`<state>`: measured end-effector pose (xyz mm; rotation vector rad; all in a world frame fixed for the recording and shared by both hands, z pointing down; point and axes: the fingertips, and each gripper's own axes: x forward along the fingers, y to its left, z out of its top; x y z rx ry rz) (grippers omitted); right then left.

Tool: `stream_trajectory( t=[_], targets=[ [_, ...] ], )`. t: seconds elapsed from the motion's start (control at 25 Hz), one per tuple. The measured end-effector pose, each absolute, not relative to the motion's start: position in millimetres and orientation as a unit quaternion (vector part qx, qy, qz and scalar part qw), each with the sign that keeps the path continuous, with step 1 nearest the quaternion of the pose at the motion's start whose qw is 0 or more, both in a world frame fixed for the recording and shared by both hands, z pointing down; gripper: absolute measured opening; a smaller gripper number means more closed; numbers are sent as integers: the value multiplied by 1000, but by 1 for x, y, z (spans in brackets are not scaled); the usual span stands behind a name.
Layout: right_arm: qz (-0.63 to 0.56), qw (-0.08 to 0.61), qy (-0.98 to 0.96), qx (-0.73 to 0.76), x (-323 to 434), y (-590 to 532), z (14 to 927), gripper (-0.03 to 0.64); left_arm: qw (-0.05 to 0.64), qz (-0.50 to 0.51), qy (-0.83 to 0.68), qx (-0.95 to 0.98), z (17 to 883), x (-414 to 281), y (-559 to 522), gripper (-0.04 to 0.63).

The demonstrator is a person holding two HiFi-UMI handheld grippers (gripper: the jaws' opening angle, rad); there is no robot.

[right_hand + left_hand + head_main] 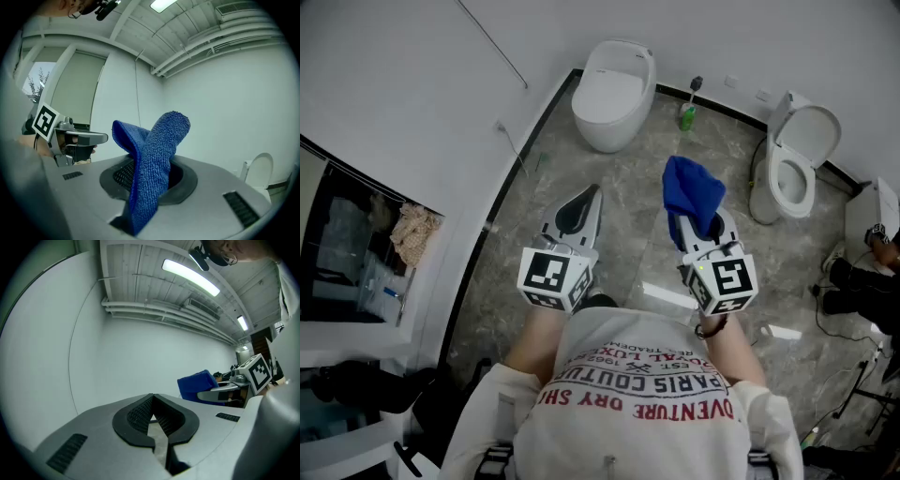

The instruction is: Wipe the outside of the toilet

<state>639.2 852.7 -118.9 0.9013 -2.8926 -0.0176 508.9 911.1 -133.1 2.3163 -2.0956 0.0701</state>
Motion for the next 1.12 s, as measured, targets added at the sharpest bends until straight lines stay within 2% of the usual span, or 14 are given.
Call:
stream_trajectory(
  t=[0.68, 1.12],
  targets=[
    [38, 64, -948, 311, 654, 800, -87, 72, 49, 32, -673, 737, -99, 509, 867, 6],
    [62, 87, -942, 317, 599, 701, -58, 72, 88, 27, -682, 726, -66, 437, 772, 6]
  ],
)
